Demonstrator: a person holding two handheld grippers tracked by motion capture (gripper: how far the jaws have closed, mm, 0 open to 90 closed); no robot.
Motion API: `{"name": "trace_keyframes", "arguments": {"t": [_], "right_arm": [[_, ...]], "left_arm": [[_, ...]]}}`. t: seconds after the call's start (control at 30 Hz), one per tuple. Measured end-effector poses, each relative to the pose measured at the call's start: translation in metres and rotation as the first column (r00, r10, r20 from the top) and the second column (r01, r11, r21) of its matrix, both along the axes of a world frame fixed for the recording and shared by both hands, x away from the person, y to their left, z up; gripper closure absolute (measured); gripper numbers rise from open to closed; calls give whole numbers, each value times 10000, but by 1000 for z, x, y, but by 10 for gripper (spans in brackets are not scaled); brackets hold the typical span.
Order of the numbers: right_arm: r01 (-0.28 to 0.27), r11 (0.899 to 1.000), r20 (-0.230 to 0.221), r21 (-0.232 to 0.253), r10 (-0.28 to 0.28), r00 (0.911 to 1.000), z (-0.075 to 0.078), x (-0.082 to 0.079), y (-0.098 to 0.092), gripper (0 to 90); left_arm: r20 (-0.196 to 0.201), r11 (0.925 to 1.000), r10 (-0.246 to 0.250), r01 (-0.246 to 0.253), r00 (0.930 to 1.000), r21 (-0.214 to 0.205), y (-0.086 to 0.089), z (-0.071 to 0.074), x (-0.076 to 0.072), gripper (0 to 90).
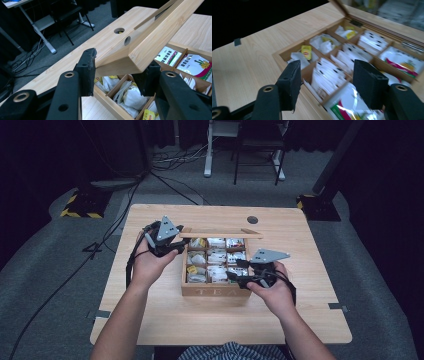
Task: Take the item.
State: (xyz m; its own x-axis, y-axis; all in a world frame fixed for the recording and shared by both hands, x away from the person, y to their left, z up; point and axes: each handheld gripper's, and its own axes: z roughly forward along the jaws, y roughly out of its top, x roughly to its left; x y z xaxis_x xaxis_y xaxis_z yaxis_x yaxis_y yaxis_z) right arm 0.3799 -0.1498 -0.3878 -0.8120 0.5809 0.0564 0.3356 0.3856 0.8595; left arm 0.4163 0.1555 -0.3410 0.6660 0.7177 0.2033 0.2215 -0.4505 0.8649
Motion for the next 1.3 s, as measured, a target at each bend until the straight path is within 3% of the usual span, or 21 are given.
{"name": "trace_keyframes", "arguments": {"t": [0.17,0.47,0.83,1.3], "right_arm": [[-429,9985,-170,-348,423,9990,-4,7,28,435],[-689,9956,-573,-637,653,9962,-16,21,63,491],[-1167,9889,-1092,-918,1065,9883,-31,30,88,522],[-1262,9807,-1491,-1491,1039,9833,-51,37,108,622]], "left_arm": [[41,9999,-86,86,10000,63,0,0,0,560],[71,9999,-134,134,9999,46,1,0,1,559],[69,9999,-137,137,9999,61,1,0,1,559],[119,9998,-157,155,9998,87,1,-1,1,559]]}}
